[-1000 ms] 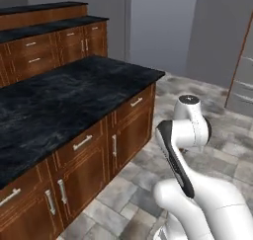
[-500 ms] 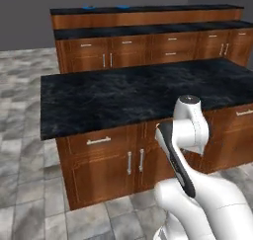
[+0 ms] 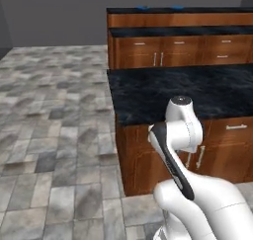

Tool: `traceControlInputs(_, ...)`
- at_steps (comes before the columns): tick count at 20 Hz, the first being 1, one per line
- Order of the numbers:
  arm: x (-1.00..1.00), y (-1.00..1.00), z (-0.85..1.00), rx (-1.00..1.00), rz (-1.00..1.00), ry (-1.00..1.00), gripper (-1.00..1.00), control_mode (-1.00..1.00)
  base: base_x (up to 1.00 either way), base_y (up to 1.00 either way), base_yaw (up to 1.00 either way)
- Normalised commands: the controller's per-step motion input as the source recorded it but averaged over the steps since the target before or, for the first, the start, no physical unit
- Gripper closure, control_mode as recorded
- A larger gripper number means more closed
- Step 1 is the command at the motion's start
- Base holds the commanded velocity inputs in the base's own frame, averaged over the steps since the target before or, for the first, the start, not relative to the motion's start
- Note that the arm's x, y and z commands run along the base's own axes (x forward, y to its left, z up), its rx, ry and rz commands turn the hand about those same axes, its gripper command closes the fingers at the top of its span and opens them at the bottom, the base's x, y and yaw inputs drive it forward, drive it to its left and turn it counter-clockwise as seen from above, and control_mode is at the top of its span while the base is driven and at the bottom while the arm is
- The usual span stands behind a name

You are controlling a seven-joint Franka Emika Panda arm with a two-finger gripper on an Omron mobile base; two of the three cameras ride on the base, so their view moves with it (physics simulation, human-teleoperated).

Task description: Take the chicken drumsticks from the pan and place one on each plate on the dining counter.

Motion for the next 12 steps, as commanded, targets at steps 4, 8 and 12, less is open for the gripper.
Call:
traceControlInputs(4,0.0,0.0,0.0,0.0,0.0,0.0,1.0,1.0,0.56,1.0,0.0)
traceControlInputs(8,0.0,0.0,0.0,0.0,0.0,0.0,1.0,1.0,0.73,1.0,0.0)
traceControlInputs(12,0.0,0.0,0.0,0.0,0.0,0.0,1.0,1.0,0.92,0.85,-0.08)
